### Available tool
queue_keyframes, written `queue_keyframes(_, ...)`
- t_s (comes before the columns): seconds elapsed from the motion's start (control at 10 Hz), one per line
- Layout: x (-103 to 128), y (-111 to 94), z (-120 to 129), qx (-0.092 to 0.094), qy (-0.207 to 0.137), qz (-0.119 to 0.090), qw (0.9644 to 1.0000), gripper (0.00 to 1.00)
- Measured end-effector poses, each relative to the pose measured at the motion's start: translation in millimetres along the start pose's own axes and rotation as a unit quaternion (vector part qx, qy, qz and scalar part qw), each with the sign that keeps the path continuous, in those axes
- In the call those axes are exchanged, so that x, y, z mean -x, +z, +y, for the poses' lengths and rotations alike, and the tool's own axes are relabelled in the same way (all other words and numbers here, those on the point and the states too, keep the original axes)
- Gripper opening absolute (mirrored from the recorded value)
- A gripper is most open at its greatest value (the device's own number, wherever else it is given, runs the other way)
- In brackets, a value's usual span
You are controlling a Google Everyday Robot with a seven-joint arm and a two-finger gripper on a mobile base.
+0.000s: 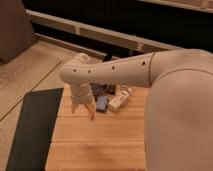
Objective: Pick up the ceramic cup
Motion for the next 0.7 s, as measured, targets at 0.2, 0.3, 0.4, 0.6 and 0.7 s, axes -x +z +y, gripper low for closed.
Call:
queue_keyframes(0.2,0.0,0.0,0.0,0.0,0.0,0.0,1.0,0.65)
queue_keyframes(0.3,0.0,0.0,0.0,0.0,0.0,0.0,1.0,0.65)
queue_keyframes(0.4,0.0,0.0,0.1,0.0,0.0,0.0,1.0,0.65)
queue_keyframes(0.6,0.2,0.0,0.2,0.0,0.0,0.0,1.0,0.65)
queue_keyframes(0.7,1.5,-0.9,0.8,0.0,0.0,-0.002,1.0,0.65)
